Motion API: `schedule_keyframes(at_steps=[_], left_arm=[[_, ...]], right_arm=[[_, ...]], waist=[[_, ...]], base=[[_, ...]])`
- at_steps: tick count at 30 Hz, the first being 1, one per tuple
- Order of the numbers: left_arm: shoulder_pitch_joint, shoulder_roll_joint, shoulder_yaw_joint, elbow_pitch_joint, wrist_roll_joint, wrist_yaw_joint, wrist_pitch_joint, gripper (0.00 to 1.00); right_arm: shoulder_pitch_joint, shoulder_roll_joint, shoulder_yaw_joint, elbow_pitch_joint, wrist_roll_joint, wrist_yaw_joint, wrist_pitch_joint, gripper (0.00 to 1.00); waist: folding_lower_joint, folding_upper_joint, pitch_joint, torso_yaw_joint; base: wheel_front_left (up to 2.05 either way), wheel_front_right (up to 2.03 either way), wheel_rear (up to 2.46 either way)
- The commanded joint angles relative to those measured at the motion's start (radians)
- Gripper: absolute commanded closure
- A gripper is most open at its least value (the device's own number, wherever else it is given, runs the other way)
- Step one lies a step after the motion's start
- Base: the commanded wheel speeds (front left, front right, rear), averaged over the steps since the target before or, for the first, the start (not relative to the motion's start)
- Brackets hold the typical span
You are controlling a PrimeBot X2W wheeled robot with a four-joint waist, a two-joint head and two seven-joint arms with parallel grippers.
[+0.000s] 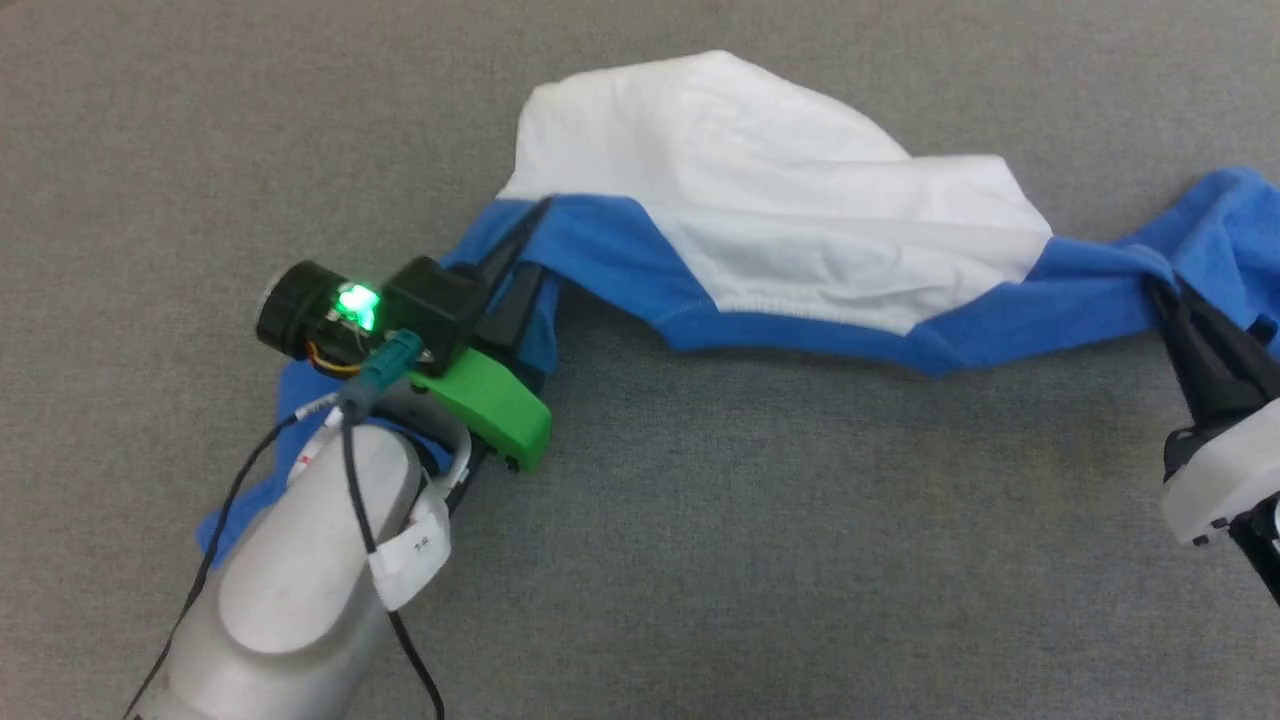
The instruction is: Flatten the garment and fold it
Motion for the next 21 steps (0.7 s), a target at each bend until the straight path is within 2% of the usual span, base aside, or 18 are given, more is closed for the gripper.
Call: schedule_keyframes(at_steps=[1, 6, 12, 21], left_arm=[[0.011, 0.006, 0.019, -0.037, -0.015, 0.015, -0.002, 1.0], [0.004, 0.031, 0.076, -0.172, -0.053, 0.046, 0.045, 1.0], [-0.038, 0.056, 0.127, -0.291, -0.096, 0.063, 0.125, 1.0], [-0.182, 0.074, 0.157, -0.353, -0.124, 0.065, 0.252, 1.0]], right_arm=[[-0.025, 0.007, -0.008, -0.02, 0.002, -0.002, -0.006, 1.0], [-0.073, 0.019, -0.024, -0.077, -0.005, -0.002, -0.007, 1.0], [-0.186, 0.015, 0.002, -0.119, -0.016, -0.002, 0.018, 1.0], [-0.404, -0.012, 0.067, -0.109, -0.015, -0.002, 0.093, 1.0]], waist=[[-0.0001, 0.0, -0.044, 0.002], [-0.0001, 0.0, -0.115, -0.006], [-0.0001, 0.0, -0.195, -0.034], [-0.0001, 0.0, -0.28, -0.061]], base=[[0.0, 0.0, 0.0], [0.0, 0.0, 0.0], [0.0, 0.0, 0.0], [0.0, 0.0, 0.0]])
